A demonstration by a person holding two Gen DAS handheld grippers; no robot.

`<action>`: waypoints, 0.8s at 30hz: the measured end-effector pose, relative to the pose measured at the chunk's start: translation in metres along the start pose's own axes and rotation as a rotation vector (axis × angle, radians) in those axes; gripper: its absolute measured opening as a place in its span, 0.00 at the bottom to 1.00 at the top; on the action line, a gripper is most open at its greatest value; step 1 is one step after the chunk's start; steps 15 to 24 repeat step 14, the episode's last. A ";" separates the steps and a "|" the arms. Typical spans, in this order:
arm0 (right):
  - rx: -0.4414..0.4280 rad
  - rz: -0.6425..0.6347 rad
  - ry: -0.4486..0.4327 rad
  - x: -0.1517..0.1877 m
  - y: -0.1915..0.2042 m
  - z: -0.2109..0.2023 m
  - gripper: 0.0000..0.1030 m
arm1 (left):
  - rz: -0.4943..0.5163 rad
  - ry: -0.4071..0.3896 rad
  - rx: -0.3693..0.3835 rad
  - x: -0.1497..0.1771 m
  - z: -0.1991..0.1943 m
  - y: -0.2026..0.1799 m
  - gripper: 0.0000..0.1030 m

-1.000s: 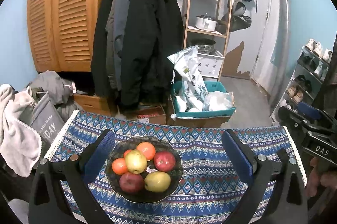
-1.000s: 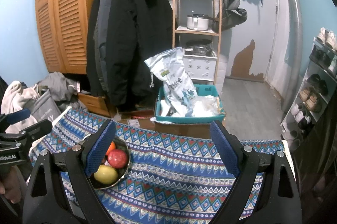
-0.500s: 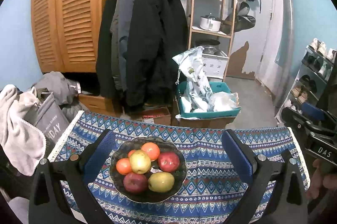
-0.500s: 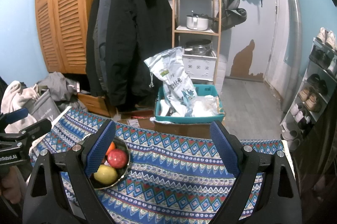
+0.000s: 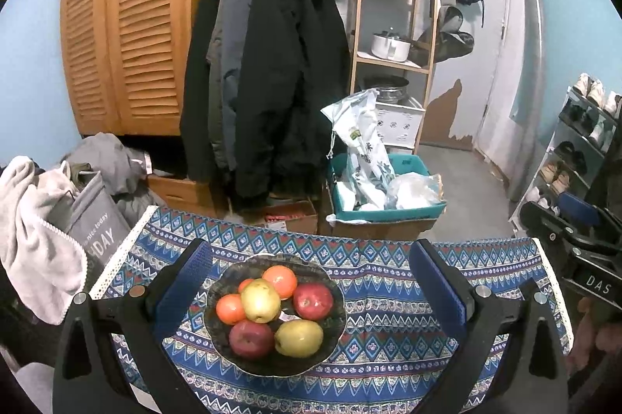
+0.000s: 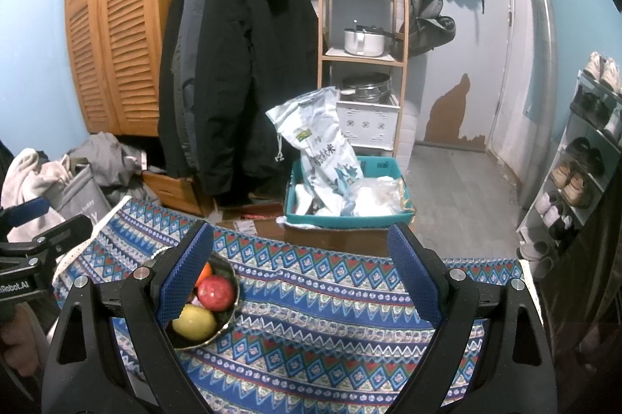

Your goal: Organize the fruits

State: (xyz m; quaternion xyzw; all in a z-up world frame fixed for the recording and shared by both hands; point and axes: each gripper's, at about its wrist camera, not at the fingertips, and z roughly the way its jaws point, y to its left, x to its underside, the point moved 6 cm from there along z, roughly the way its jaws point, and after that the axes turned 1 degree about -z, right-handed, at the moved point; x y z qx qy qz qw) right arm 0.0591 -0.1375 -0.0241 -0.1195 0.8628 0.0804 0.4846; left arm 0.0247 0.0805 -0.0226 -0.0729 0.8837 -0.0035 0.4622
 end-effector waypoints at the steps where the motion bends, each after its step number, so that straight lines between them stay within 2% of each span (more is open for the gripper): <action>1: 0.000 0.000 0.000 0.000 0.001 0.000 0.87 | 0.000 0.000 0.001 0.000 0.000 0.000 0.99; 24: -0.001 -0.001 0.001 0.000 0.000 0.000 0.87 | 0.001 0.006 0.004 0.002 0.001 -0.001 0.99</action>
